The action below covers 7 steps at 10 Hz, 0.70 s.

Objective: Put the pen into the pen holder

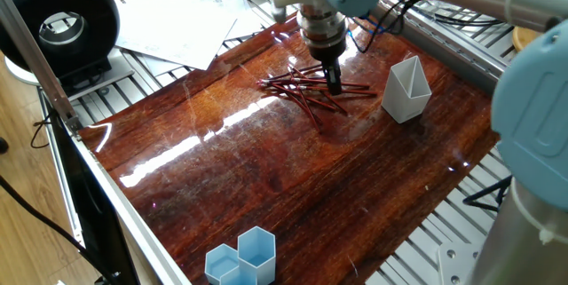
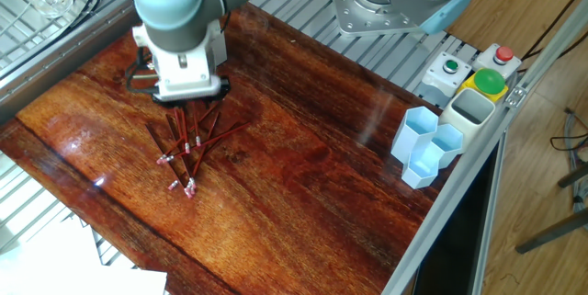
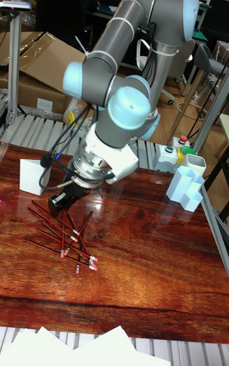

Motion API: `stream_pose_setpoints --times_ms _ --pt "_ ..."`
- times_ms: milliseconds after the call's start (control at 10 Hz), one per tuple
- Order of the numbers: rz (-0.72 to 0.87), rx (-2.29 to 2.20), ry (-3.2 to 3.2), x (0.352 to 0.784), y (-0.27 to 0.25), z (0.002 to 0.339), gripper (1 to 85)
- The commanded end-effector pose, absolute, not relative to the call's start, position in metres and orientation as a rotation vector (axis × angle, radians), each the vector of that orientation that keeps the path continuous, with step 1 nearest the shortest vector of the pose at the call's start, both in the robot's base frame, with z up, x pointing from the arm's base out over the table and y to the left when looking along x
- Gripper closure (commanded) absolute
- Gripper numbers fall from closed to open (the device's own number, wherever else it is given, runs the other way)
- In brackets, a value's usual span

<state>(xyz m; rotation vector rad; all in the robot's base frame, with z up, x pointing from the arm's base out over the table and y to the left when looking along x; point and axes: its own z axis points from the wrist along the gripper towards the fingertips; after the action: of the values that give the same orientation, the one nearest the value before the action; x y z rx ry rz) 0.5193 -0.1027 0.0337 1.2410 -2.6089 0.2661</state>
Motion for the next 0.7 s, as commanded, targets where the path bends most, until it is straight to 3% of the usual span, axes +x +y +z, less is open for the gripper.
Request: stream_pose_setpoints --times_ms 0,600 --pt "0.266 1.190 -2.580 0.516 -0.099 0.033 44.7" --pt "0.373 1.307 -2.476 0.538 -0.127 0.046 44.7"
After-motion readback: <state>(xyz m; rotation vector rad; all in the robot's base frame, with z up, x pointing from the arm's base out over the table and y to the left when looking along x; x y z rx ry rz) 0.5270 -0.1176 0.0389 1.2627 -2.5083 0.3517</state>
